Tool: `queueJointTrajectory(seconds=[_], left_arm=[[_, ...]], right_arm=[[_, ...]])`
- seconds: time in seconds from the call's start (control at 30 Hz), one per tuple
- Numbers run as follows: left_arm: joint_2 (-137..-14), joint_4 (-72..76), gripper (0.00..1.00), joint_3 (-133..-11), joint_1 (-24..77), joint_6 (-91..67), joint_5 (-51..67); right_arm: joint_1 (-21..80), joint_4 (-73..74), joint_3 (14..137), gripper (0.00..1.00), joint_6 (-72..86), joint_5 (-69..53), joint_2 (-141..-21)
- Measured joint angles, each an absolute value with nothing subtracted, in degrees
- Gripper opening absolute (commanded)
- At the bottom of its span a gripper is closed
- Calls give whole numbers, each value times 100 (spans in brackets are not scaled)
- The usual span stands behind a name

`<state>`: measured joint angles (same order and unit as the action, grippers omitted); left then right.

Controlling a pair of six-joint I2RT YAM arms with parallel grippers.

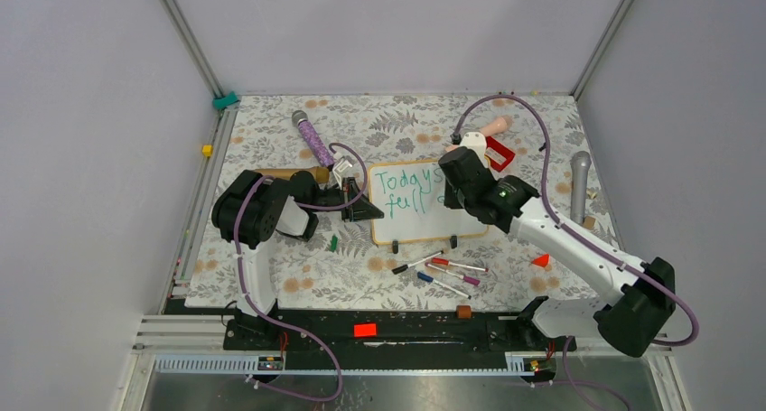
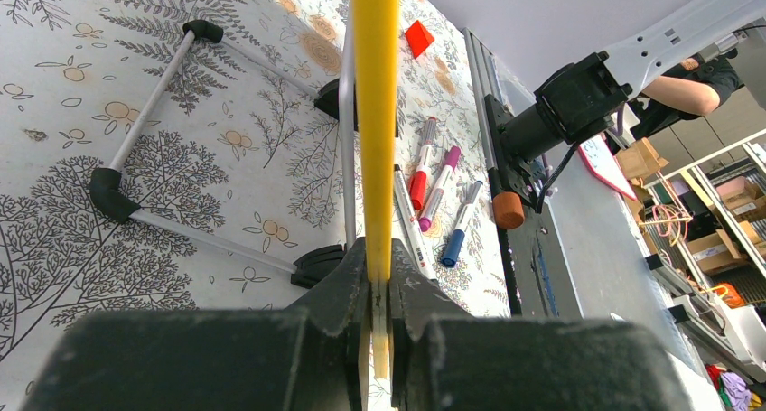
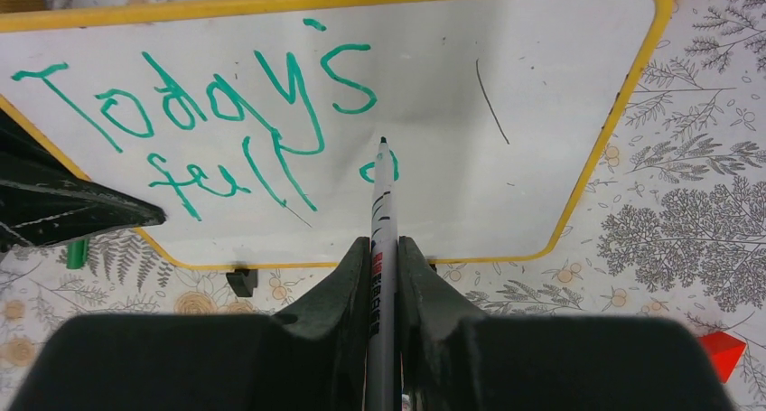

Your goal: Write a sentence on the whiteboard

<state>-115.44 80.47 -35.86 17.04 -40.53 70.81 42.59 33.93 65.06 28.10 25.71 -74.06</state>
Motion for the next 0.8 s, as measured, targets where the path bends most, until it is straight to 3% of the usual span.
queueJointTrajectory(seconds=[0.8], left_arm=[[-11544,8047,0,-3586,1704,-4053,7081]], right_arm=[[3916,3291,6368,0,2797,2445,-7411]])
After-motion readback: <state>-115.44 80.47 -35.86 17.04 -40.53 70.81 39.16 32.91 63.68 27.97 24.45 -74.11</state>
